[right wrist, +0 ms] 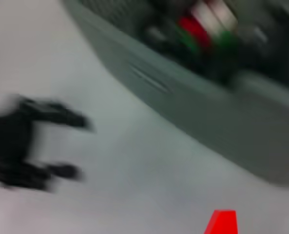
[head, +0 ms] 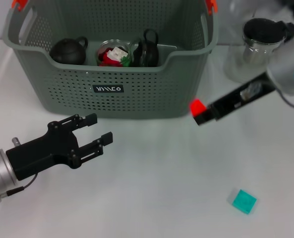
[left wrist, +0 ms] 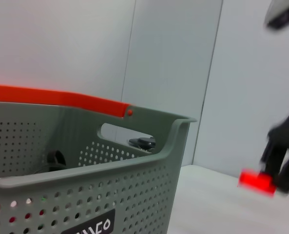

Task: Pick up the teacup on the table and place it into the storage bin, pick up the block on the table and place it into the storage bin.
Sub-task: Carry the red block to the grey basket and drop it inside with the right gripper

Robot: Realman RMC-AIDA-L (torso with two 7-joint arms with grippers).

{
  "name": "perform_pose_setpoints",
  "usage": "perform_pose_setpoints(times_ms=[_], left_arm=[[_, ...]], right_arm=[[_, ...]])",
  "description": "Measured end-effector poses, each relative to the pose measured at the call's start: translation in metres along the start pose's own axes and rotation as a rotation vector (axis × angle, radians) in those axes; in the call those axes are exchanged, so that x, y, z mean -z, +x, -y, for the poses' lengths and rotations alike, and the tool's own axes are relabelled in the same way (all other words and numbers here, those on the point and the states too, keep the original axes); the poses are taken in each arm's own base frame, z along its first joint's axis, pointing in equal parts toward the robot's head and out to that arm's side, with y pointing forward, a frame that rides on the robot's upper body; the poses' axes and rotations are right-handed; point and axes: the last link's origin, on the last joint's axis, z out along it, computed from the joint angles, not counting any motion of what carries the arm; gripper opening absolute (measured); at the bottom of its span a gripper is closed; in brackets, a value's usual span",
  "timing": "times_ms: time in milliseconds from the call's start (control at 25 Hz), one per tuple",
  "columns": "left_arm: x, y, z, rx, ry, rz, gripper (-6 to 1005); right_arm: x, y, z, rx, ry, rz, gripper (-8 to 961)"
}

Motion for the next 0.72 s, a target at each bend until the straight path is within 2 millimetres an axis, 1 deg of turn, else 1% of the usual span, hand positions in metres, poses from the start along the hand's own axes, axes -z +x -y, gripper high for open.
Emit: perform_pose_setpoints(times_ms=[80,160,240,320,440,520,560,640,720], left_arm=[[0.0,0.0,0.0,-0.001,-0.004,-0.002,657],[0.0,0.001,0.0,-0.001,-0.005,-0.003,658],[0.0,0.001,-0.001,0.0,-0.005,-0.004,658],[0.0,0.001,-0.001,0.0,-0.005,-0.004,659],[-0.002,0.002,0.0,-0.002,-0.008,-0.006,659],[-0.002,0.002,-0.001,-0.002,-0.009,-0.007,660],[-0.002,0.002,-0.001,-0.001,-0.009,-0.007,660],[-0.003,0.001,-0.002,0.002,-0.009,-0.008,661],[-0.003,0.0,-0.003,0.005,-0.009,-0.009,661]], right_arm=[[0.02,-0.01,-0.01,0.019,-0.072,0.058,314],[0.036,-0.021,-0.017,0.036,-0.129,0.118,315],[0.046,-0.034,-0.019,0.046,-0.15,0.184,315],[0.051,-0.048,-0.021,0.066,-0.149,0.245,315],[0.05,-0.076,-0.028,0.1,-0.142,0.342,315],[0.044,-0.096,-0.032,0.113,-0.124,0.395,315],[0.041,-0.103,-0.033,0.116,-0.116,0.409,315],[0.033,-0.12,-0.033,0.116,-0.081,0.446,315],[0.016,-0.136,-0.033,0.123,-0.032,0.46,315]])
